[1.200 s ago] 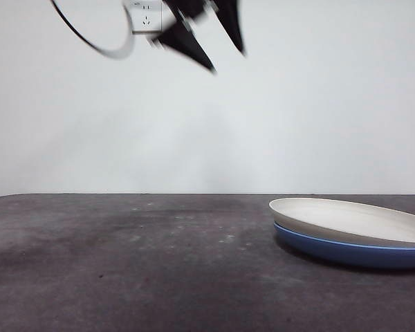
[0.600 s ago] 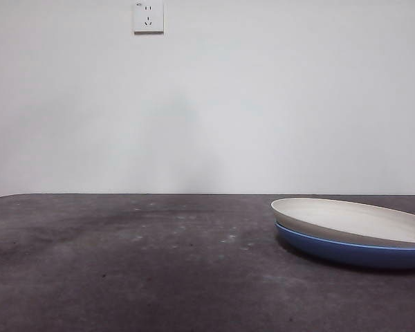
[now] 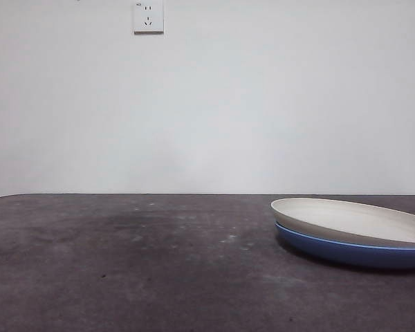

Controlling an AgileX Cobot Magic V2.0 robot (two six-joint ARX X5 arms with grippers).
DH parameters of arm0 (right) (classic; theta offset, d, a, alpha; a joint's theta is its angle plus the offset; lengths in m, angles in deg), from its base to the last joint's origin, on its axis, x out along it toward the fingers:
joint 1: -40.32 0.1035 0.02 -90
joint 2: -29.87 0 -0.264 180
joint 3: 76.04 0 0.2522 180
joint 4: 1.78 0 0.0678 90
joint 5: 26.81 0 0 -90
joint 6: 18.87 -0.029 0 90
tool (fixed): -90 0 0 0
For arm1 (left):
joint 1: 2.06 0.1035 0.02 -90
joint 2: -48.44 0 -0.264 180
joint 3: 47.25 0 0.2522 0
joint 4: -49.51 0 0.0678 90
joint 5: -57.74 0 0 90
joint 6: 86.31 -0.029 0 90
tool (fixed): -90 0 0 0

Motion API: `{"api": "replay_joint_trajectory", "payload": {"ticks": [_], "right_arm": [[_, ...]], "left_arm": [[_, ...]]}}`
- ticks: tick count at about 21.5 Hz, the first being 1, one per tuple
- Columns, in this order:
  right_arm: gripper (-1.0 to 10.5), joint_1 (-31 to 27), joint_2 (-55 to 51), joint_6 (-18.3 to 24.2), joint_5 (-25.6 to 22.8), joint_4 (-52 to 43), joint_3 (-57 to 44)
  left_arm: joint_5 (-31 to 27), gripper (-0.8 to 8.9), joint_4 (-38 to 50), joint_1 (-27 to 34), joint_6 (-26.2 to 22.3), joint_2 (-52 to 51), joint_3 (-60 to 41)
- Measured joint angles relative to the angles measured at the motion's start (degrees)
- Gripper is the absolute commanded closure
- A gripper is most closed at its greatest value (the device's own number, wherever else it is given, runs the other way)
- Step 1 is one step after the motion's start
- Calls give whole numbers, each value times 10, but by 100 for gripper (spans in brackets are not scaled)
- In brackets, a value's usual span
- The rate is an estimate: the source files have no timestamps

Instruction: Pick up the white plate, put it on the blue plate, put it on desk

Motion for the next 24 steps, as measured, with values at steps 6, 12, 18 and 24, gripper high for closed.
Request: {"api": "replay_joint_trajectory", "payload": {"ticks": [6,12,18,24], "right_arm": [[572,0,11,-5,32,22,0],[572,-5,60,-26,-18,0,-28],[572,-24,164,-35,-15,-118,-101],[573,-57,263,-32,-10,-193,-136]], "left_arm": [[140,505,57,-4,-35,-60,-137],[152,504,71,-15,-37,-61,-147],[152,504,71,-15,-37,-61,-147],[152,504,71,-15,-37,-63,-147]]}}
